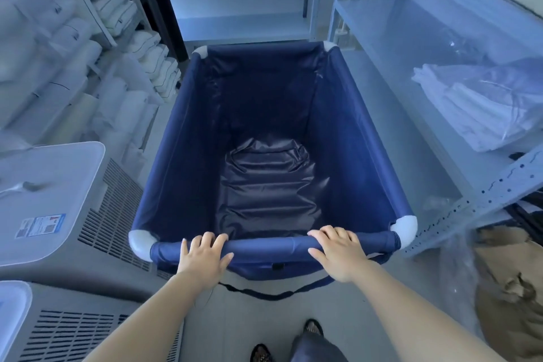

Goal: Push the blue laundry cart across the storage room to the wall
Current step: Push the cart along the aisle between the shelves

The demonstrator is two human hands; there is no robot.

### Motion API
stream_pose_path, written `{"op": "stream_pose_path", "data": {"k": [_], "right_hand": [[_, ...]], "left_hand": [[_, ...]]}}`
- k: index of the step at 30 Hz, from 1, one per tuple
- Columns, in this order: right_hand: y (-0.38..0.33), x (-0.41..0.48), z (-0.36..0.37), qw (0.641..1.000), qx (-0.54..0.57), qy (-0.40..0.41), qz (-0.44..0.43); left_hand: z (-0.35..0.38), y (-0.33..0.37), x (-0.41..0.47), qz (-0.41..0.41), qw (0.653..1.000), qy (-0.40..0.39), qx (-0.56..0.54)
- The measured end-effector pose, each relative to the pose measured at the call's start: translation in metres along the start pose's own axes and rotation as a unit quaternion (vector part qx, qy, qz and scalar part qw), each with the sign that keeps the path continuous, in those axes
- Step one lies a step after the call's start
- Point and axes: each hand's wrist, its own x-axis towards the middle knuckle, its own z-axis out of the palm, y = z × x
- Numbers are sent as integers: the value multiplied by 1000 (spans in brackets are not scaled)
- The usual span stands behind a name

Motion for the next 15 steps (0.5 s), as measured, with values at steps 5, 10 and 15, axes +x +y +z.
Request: {"op": "stream_pose_path", "data": {"k": [5, 10, 15], "right_hand": [[7, -33, 14, 1000, -1, 0, -16], [12, -71, 26, 999, -29, 1, -39], [24, -112, 39, 996, -49, -20, -65]], "left_hand": [[28, 13, -45, -29, 998, 25, -42], [43, 30, -87, -59, 997, 7, -42], [63, 57, -140, -84, 995, 26, -48]]}}
